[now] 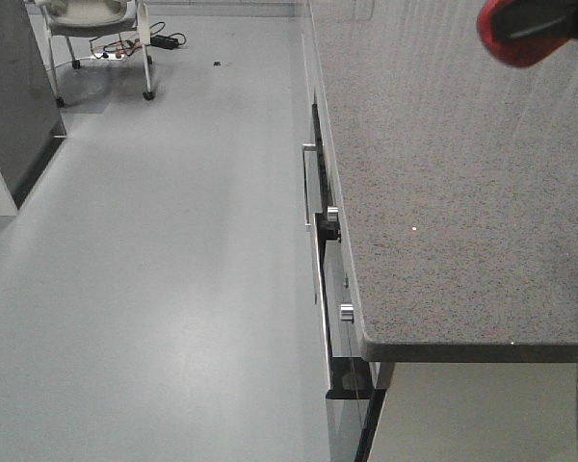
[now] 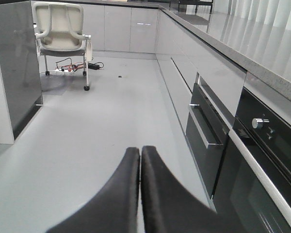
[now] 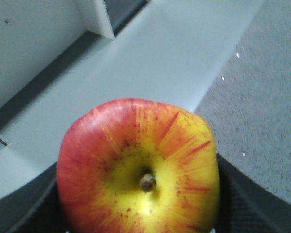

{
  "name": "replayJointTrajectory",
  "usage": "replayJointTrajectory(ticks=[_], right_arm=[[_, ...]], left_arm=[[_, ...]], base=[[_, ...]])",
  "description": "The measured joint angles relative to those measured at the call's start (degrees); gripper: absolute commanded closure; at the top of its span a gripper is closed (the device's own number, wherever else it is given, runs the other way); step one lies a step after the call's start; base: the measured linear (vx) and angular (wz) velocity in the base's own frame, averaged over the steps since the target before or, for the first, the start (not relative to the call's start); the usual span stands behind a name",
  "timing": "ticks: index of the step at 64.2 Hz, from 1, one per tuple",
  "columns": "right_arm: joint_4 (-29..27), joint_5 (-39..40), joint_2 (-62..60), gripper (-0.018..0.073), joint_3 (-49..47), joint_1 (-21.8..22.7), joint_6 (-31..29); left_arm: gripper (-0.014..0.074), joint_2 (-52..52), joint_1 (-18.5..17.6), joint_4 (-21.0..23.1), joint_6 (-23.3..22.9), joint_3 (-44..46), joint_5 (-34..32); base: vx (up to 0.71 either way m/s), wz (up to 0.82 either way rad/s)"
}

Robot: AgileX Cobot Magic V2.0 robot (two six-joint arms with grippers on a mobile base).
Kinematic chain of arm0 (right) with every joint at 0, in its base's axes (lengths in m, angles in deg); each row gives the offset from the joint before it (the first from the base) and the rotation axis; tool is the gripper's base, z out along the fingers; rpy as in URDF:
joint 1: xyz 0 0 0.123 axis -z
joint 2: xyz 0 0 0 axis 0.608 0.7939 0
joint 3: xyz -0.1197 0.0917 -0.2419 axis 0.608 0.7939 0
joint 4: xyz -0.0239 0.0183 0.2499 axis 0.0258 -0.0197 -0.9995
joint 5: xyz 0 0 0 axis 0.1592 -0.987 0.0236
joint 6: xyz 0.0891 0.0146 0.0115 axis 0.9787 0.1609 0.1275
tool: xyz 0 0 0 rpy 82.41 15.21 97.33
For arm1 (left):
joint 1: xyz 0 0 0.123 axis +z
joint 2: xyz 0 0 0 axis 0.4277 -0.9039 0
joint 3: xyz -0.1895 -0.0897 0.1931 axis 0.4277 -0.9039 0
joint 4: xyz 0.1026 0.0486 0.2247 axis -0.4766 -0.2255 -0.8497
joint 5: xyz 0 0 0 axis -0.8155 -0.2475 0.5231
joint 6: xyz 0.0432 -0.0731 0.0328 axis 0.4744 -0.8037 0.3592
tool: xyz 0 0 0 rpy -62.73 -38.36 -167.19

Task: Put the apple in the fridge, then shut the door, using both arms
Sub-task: 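Lift the apple off the countertop with the right gripper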

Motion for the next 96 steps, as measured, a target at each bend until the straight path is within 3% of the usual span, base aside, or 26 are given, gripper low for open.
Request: replayJointTrajectory(ticks=[15,37,47,96], right_arm=[[-1.8,-0.7,-12.6,0.0564,1.9,0.0,-0.2],[-3.3,-0.3,-32.7,0.0564,24.3,0.0,-1.2],[-3.2,2.0,-39.4,0.0564,30.1,0.0,-1.3],[-3.7,4.4,-43.5,0.0564,31.2,0.0,-1.3]], left_arm=[[0.0604,0.0,0.0,0.0,0.0,0.0,0.1],[0.0604,0.0,0.0,0.0,0.0,0.0,0.2],[0.0604,0.0,0.0,0.0,0.0,0.0,0.2],[0.0603,0.0,0.0,0.0,0.0,0.0,0.2]], base=[[0.0,0.0],[0.0,0.0],[0.0,0.0],[0.0,0.0]])
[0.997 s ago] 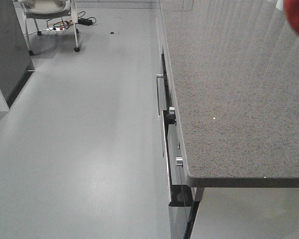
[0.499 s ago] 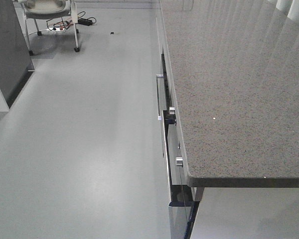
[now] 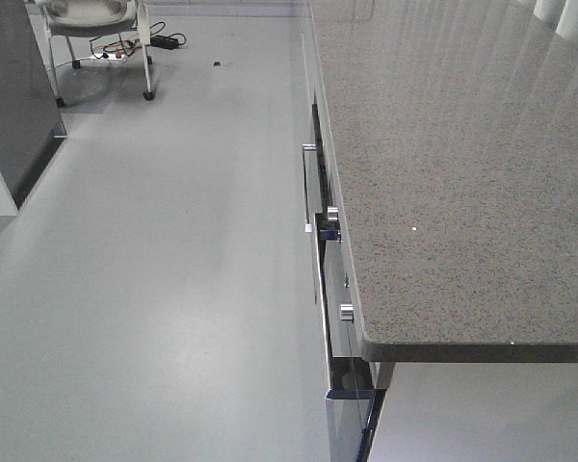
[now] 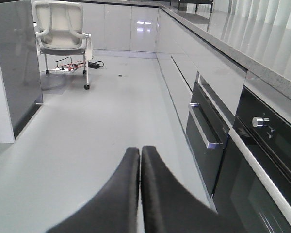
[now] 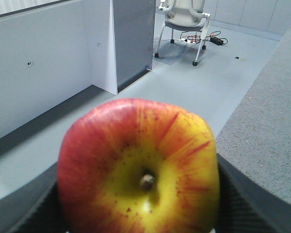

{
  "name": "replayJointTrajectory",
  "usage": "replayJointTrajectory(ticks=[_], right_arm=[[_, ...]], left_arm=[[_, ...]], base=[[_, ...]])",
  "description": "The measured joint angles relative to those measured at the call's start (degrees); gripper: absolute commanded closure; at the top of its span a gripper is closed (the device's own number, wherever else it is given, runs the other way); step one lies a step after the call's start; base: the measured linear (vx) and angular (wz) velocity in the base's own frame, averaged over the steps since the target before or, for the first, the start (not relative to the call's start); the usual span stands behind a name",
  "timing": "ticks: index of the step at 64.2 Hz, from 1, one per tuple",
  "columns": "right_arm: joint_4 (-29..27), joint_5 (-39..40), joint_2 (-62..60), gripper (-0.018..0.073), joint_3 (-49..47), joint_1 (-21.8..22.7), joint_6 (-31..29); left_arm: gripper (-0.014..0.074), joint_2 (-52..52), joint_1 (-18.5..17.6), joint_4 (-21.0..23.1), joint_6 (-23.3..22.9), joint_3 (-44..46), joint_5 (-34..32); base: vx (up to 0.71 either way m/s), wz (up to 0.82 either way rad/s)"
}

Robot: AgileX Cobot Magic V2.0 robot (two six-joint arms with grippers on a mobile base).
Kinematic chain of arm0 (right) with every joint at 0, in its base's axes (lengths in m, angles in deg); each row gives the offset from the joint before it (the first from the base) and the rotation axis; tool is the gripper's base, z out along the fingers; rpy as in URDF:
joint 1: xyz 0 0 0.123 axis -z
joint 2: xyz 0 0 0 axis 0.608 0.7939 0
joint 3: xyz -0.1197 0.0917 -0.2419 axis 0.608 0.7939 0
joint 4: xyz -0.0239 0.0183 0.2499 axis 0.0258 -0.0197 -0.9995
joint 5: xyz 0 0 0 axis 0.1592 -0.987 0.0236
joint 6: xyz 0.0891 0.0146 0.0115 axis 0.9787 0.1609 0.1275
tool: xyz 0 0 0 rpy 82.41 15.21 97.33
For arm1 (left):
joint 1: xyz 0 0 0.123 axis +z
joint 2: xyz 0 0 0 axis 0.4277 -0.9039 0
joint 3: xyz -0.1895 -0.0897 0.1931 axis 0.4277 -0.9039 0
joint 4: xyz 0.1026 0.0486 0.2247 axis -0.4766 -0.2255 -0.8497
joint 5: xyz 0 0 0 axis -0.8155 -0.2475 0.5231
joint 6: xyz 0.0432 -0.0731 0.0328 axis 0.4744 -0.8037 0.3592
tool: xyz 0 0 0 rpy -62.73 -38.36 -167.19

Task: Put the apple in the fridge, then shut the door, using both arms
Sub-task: 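Lift the apple off the countertop with the right gripper, then drive the base away from the counter toward the open refrigerator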

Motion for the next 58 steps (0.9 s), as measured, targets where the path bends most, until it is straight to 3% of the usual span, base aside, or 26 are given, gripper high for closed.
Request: replayJointTrajectory(ticks=[37,58], right_arm=[[0.0,0.0,0.0,0.0564,0.0,0.0,0.0],[-1.1,0.0,0.0,0.0564,0.0,0.0,0.0]], left_arm=[[0.0603,0.0,0.0,0.0,0.0,0.0,0.0],[0.0603,0.0,0.0,0.0,0.0,0.0,0.0]], base=[[0.0,0.03],[0.0,0.31]])
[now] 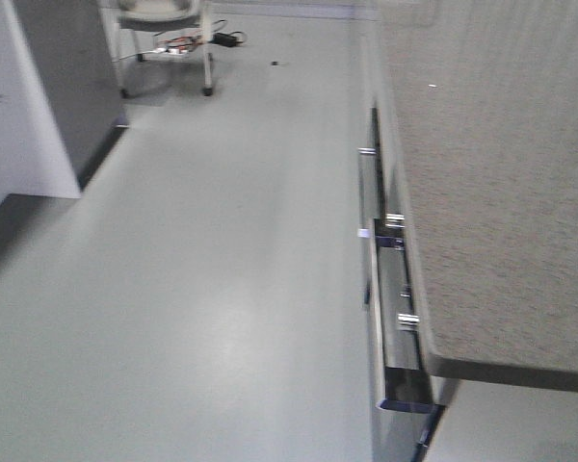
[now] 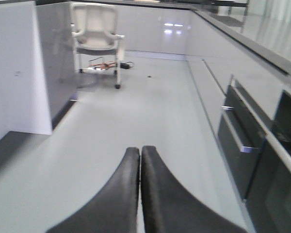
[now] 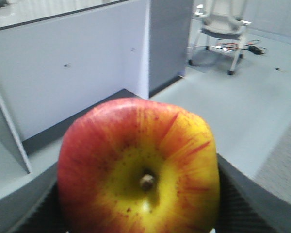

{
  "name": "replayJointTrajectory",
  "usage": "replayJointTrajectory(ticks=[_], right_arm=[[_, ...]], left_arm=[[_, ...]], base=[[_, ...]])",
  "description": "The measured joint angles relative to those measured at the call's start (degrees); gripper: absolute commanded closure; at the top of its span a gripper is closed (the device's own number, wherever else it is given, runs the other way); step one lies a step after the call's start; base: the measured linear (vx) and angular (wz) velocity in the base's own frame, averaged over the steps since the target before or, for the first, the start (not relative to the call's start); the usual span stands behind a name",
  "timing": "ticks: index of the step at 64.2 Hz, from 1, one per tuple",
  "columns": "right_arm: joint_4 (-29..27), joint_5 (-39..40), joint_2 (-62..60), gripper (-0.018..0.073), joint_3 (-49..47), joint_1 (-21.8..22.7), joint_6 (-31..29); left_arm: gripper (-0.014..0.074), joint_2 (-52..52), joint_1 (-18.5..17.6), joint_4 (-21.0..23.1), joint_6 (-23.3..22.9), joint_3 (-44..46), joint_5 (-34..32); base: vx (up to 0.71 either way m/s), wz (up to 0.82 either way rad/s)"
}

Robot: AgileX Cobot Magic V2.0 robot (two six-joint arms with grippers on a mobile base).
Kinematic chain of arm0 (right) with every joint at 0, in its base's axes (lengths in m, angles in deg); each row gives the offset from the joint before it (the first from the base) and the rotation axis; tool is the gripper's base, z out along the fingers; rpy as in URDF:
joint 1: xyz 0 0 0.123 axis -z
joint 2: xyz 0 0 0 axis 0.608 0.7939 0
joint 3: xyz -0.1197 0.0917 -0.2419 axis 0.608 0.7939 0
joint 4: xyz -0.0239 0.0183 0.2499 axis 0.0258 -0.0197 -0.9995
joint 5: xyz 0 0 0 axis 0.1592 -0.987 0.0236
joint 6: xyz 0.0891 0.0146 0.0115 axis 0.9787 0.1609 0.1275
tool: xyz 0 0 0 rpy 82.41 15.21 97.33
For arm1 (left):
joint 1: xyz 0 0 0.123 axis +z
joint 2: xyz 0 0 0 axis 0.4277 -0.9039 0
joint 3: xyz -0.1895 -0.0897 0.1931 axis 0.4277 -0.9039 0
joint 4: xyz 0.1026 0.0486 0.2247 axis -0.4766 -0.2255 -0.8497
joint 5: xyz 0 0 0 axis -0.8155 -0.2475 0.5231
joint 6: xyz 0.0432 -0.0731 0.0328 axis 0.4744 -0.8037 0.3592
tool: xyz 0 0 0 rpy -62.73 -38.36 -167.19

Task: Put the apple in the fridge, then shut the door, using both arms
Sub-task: 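Drive the base away from the counter toward the open refrigerator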

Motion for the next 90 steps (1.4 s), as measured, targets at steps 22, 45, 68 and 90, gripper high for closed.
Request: replayJointTrajectory(ticks=[22,45,68,90], right_arm=[[-0.3,0.1,0.0,0.0564,0.0,0.0,0.0],[-0.4,0.1,0.0,0.0564,0.0,0.0,0.0],[-0.4,0.1,0.0,0.0564,0.0,0.0,0.0],[-0.4,0.1,0.0,0.0564,0.0,0.0,0.0]], left_arm=[[0.0603,0.0,0.0,0.0,0.0,0.0,0.0],[0.0603,0.0,0.0,0.0,0.0,0.0,0.0],[0.0603,0.0,0.0,0.0,0.0,0.0,0.0],[0.0603,0.0,0.0,0.0,0.0,0.0,0.0]], base=[[0.01,0.58],[0.0,0.56],[0.02,0.47],[0.03,0.51]])
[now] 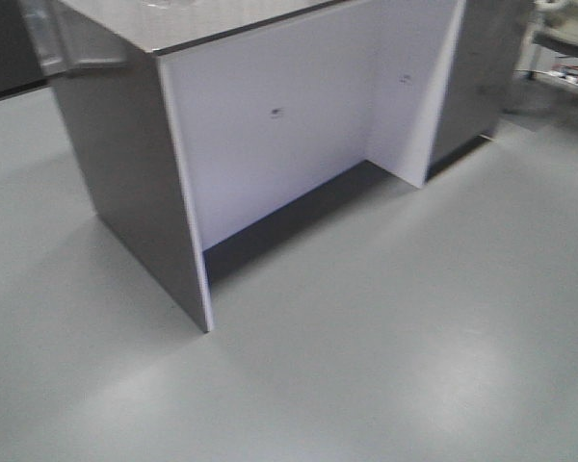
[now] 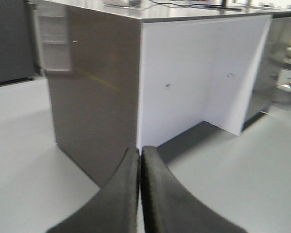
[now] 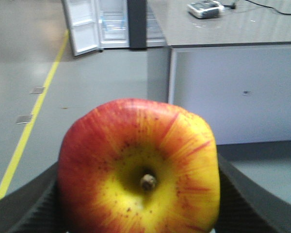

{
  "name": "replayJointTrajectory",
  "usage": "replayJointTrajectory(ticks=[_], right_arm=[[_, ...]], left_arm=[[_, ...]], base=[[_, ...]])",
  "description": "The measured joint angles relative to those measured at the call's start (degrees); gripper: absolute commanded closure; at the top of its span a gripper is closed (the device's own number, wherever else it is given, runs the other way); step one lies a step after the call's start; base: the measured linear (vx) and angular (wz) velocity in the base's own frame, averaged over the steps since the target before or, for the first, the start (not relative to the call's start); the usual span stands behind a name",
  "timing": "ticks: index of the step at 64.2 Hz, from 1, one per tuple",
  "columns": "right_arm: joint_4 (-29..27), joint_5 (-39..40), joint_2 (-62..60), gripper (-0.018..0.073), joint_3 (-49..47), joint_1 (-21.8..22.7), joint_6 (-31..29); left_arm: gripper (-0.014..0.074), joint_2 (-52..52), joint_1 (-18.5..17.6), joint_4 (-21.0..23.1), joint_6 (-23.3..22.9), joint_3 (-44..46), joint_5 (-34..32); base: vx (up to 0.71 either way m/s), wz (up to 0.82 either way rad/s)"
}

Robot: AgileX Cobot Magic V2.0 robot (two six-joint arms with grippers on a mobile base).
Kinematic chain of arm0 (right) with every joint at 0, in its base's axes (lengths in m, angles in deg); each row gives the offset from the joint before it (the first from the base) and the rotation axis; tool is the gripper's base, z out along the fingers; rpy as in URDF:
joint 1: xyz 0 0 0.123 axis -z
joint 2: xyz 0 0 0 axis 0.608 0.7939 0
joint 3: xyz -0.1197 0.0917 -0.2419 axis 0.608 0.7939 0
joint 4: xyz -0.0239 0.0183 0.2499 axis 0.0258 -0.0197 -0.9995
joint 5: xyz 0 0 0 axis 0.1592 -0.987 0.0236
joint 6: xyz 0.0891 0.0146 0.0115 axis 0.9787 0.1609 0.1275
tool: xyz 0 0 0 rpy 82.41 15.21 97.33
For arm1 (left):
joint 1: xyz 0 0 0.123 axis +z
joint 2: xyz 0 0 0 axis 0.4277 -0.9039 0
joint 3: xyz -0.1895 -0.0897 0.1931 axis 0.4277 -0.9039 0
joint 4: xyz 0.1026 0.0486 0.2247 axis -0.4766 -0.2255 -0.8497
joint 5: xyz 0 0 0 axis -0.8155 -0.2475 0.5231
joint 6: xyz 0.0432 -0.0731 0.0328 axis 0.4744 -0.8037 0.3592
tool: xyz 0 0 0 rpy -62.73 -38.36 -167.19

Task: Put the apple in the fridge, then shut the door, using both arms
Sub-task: 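Drive the base away from the counter toward the open refrigerator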

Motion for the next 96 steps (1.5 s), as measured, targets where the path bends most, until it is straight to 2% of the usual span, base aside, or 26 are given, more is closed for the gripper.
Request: replayJointTrajectory(ticks=[96], right_arm=[[0.0,0.0,0.0,0.0564,0.0,0.0,0.0]], left_arm=[[0.0603,0.0,0.0,0.0,0.0,0.0,0.0]], base=[[0.09,0.5]])
